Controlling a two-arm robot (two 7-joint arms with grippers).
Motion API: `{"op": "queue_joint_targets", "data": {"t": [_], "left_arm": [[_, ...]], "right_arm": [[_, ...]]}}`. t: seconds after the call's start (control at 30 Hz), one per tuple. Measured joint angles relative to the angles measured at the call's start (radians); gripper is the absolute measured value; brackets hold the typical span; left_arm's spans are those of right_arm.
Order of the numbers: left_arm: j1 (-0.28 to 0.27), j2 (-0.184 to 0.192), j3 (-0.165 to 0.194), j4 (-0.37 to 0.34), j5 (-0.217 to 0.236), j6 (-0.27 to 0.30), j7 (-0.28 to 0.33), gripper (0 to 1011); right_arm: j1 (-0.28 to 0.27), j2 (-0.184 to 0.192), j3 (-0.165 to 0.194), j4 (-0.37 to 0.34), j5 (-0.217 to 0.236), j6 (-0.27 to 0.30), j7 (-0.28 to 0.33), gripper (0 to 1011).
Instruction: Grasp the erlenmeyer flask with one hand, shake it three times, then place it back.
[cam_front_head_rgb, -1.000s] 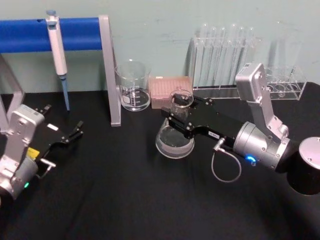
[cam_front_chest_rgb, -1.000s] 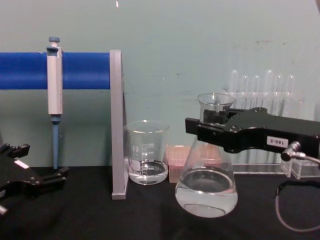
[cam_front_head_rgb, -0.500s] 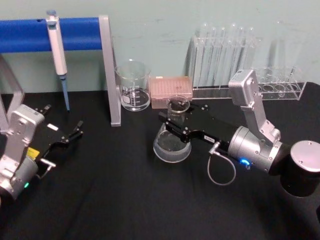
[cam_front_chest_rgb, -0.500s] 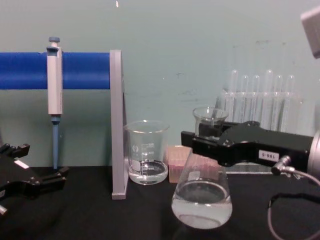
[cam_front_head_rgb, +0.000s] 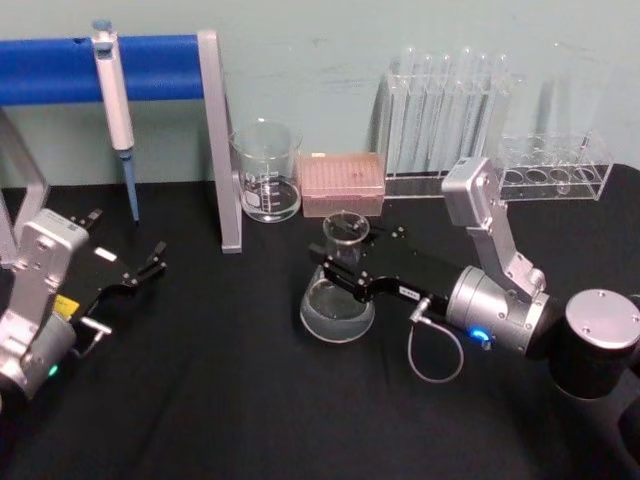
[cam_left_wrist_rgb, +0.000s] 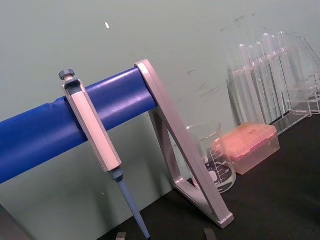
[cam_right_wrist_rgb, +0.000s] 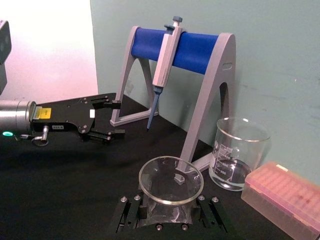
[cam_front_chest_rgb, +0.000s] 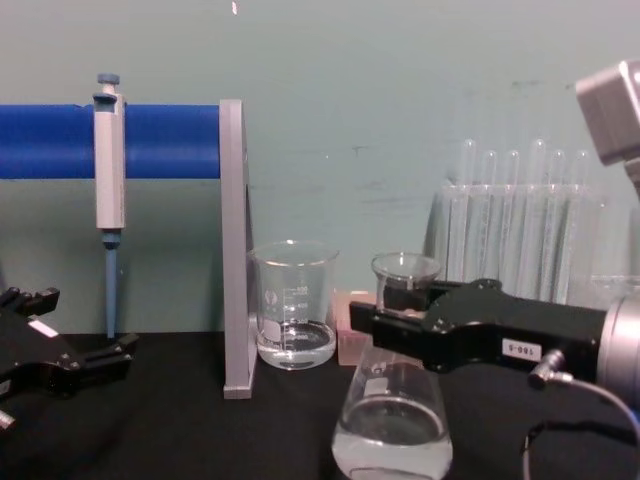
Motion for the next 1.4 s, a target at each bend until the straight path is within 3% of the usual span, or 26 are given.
{"op": "queue_joint_targets", "data": {"t": [0.5,1.4], "left_arm": [[0.0,0.0,0.0,0.0,0.0,0.0,0.0,1001],[0.0,0.0,0.0,0.0,0.0,0.0,0.0,1001]], "right_arm": [[0.019,-0.007,-0.023,0.055,-0.007,-0.018,0.015,449],[0.012,-0.02,-0.024,0.084,-0.022,-0.012,-0.005,449]]}}
